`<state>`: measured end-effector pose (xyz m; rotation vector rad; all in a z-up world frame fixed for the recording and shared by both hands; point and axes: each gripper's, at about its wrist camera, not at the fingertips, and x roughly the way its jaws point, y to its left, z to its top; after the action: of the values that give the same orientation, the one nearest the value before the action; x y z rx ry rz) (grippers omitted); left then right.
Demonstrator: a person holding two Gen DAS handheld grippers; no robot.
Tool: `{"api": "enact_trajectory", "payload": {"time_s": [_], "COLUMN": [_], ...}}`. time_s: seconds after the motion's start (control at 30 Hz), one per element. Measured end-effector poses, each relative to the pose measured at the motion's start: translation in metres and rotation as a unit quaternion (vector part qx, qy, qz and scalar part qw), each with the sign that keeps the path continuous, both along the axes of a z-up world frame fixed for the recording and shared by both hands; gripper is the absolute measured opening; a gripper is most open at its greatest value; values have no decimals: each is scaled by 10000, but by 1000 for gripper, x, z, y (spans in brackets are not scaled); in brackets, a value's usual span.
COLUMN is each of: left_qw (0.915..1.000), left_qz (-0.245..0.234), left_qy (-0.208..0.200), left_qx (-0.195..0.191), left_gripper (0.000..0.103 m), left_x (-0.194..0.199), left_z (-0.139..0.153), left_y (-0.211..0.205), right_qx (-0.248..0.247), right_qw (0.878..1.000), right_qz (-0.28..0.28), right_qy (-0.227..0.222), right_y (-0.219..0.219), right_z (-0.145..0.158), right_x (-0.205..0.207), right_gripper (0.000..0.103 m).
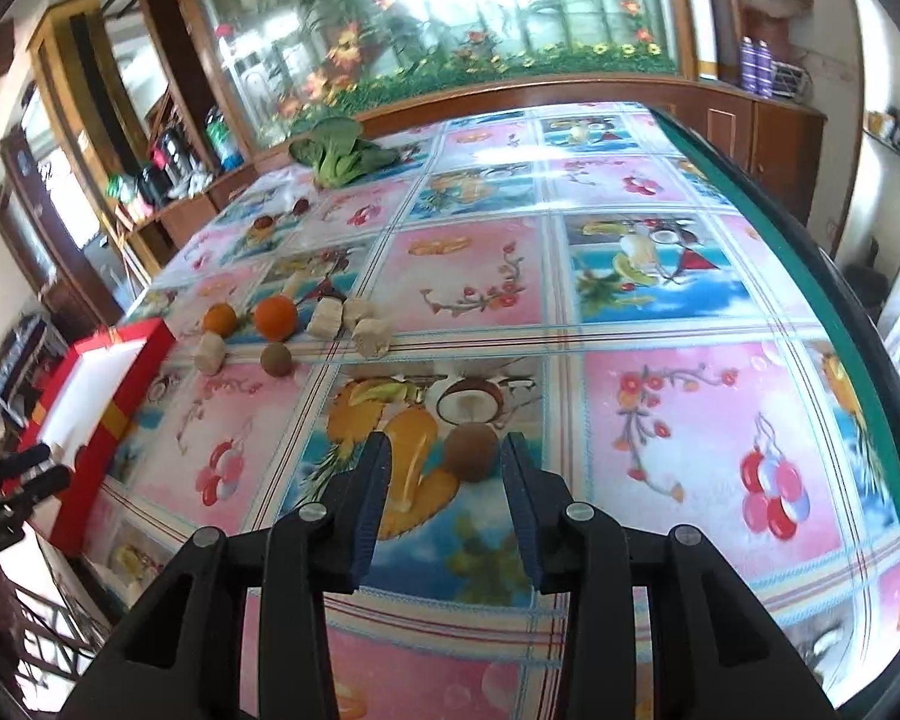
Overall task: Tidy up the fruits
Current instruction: 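Grasp a brown kiwi-like ball with the right tool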
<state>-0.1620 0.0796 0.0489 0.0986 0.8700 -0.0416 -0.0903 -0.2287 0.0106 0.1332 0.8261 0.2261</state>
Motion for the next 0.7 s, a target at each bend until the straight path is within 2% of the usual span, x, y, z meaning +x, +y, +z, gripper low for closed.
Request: {"api": "enact_trajectory", "payload": {"time_s": [0.07, 0.13, 0.33, 0.43, 0.5, 0.63, 0.7], "left_qw": [10000, 10000, 10000, 9999, 9999, 9995, 9993], "left_qz": [-7, 12, -77, -107, -166, -303, -332], "left_qy": [-43, -76, 13, 4, -1, 44, 106], "left_qx": [-4, 0, 31, 21, -26, -119, -126], "left_gripper": [65, 77, 77, 77, 77, 77, 77], "left_x": [-1, -2, 3, 11, 20, 43, 56], "left_z": [4, 5, 1, 5, 8, 9, 7], "left_y": [-1, -2, -10, -16, -21, -39, -50], "right_qx": [-101, -88, -187, -408, -415, -28, 572], "right_qw": [9999, 9999, 9988, 9980, 9979, 9987, 9970], "right_qz": [-46, -98, -197, -165, -173, -156, -36], "right_qy": [37, 112, 419, 462, 463, 481, 520], "right_y": [0, -2, -1, 4, 5, 0, -5], "right_z": [-6, -11, -19, -18, -18, -19, -22], "right_x": [1, 4, 21, 24, 23, 22, 24], "right_gripper": [38, 38, 37, 23, 23, 23, 23]}}
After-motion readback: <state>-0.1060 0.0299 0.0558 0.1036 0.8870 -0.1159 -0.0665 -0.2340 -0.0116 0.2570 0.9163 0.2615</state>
